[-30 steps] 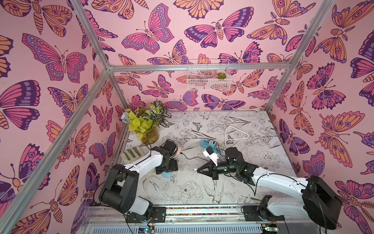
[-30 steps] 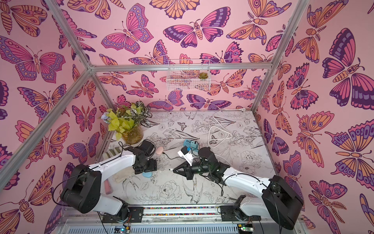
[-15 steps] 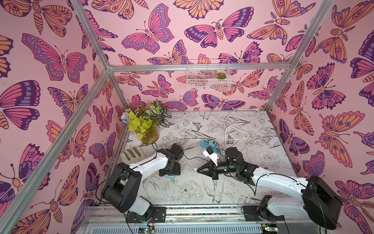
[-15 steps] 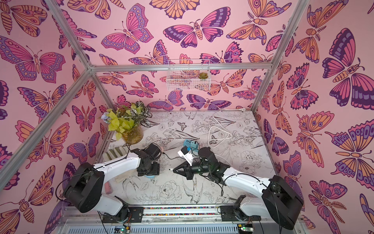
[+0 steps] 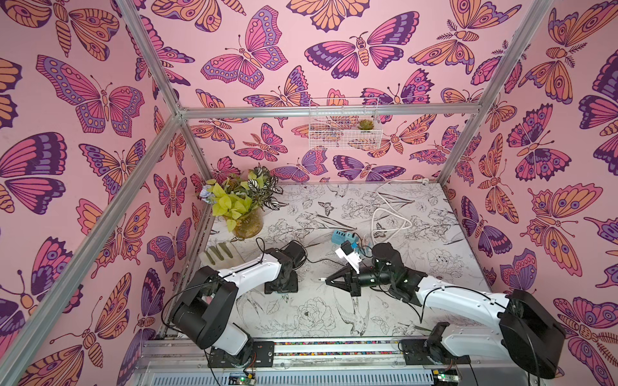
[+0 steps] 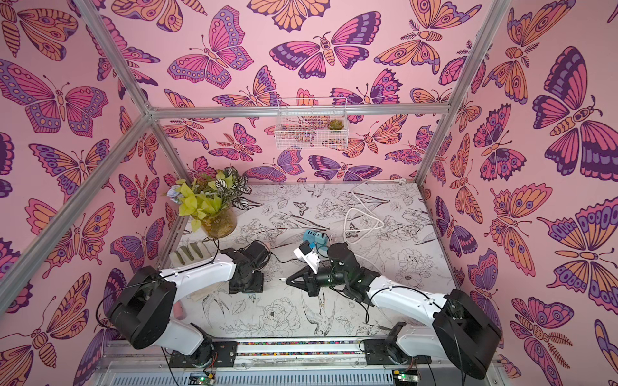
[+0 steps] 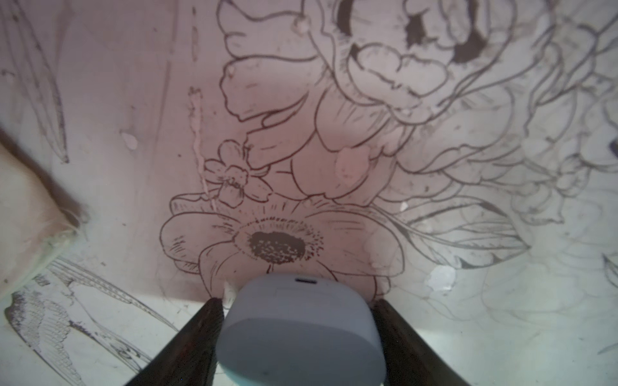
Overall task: Charge the bluetooth headset
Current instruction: Pick up the bluetooth headset from the center of the board.
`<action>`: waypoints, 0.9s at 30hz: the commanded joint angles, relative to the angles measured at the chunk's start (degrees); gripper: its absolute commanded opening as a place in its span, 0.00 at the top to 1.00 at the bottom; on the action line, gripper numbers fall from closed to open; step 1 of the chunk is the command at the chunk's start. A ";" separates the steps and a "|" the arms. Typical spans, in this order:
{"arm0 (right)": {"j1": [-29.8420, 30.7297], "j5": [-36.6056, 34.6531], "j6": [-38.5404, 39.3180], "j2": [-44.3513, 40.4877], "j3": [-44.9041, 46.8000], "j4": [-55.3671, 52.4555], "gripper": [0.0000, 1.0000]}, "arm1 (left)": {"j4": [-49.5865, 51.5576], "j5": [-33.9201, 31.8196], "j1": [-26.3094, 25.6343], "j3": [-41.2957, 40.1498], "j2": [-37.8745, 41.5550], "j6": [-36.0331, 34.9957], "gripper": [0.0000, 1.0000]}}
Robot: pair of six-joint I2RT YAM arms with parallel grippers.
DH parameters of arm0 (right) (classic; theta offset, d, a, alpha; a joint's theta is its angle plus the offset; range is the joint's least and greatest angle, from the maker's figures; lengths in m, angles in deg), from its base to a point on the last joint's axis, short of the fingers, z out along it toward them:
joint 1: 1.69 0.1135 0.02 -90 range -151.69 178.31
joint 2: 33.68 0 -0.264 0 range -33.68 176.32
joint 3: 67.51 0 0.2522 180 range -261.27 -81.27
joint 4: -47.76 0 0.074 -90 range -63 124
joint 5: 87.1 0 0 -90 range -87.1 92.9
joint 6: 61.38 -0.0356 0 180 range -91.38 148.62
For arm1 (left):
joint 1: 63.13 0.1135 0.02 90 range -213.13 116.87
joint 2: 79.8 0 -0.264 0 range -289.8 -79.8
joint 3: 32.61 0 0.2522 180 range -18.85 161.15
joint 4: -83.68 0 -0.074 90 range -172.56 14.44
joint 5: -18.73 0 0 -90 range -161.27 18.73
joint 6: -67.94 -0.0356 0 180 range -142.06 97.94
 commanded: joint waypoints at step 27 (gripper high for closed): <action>-8.77 -8.01 -1.17 -7.50 -2.57 -16.09 0.94 | -5.30 4.12 -1.08 8.88 9.06 -22.94 0.61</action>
